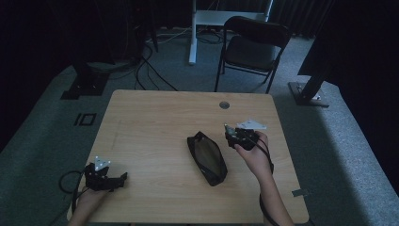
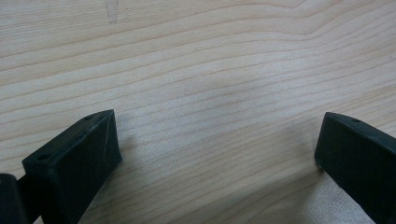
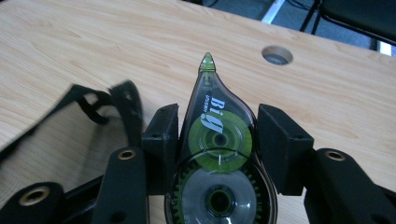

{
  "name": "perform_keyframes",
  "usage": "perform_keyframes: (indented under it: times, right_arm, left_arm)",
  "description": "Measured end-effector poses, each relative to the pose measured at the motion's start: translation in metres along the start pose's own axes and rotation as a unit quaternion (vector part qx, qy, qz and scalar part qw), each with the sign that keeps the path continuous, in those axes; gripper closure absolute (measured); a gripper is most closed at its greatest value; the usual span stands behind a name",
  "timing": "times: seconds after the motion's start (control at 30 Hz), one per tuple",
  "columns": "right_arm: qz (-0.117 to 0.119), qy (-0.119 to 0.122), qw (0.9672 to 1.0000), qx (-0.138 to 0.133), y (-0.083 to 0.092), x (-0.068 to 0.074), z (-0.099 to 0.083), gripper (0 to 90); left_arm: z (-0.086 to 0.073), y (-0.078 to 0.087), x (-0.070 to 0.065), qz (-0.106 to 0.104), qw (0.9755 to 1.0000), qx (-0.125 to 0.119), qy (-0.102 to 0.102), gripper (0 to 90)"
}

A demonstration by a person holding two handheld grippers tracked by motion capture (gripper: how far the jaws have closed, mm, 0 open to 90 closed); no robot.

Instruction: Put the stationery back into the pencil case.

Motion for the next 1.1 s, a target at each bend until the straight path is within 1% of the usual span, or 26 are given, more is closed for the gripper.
perform_keyframes:
  times: [0.1,0.2,0.27,0.43,0.57,0.7,0.73,0.8,0.9,1.0,1.03,1.1]
  right_arm:
    - [0.000,0.007,1.0000,-0.004,0.003,0.009,0.004,50.0]
    - [0.008,0.011,0.9999,-0.007,0.005,0.019,0.007,50.0]
    - [0.012,0.019,0.9997,-0.005,0.005,0.027,0.007,50.0]
    - [0.031,0.017,0.9994,0.000,0.003,0.045,0.005,50.0]
    - [0.040,0.017,0.9990,-0.005,0.002,0.059,0.007,50.0]
    - [0.042,0.021,0.9989,-0.004,0.002,0.071,0.006,50.0]
    - [0.042,0.020,0.9989,-0.007,0.001,0.073,0.006,50.0]
    - [0.044,0.021,0.9988,-0.004,-0.002,0.077,0.004,50.0]
    - [0.050,0.008,0.9987,-0.002,-0.006,0.081,0.001,50.0]
    - [0.044,0.007,0.9990,0.002,-0.009,0.083,-0.003,50.0]
    - [0.051,-0.002,0.9987,0.009,-0.010,0.084,-0.005,50.0]
    - [0.053,-0.008,0.9985,0.012,-0.012,0.085,-0.008,50.0]
  left_arm:
    - [0.000,0.000,0.000,0.000,1.0000,0.000,0.000,0.3]
    - [0.000,0.000,0.000,0.000,1.0000,0.000,-0.001,0.2]
    - [0.000,0.000,0.000,0.000,1.0000,0.000,-0.001,0.2]
    - [0.000,0.000,0.000,0.000,1.0000,0.000,-0.001,0.2]
    - [0.000,0.000,0.000,0.000,1.0000,-0.001,0.001,0.3]
    - [0.000,0.000,0.000,0.000,1.0000,-0.001,0.000,0.2]
    - [0.000,0.000,0.000,0.000,1.0000,0.000,0.000,0.2]
    - [0.000,0.000,0.000,0.000,1.0000,0.000,0.000,0.2]
    - [0.000,0.000,0.000,0.000,1.0000,-0.001,0.000,0.2]
    - [0.000,0.000,0.000,0.000,1.0000,0.000,-0.001,0.2]
    - [0.000,0.000,0.000,0.000,1.0000,0.000,-0.001,0.3]
    - [0.000,0.000,0.000,0.000,1.0000,0.001,-0.001,0.2]
Point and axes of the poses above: each handheld gripper's, and its own axes: y roughly backward along the jaws, z roughly out of its top, x roughly to its left, the point moved 7 cm from there along -y, roughly forward along the jaws, and after that the axes turned 8 degrees about -y, right-handed, at the moved point
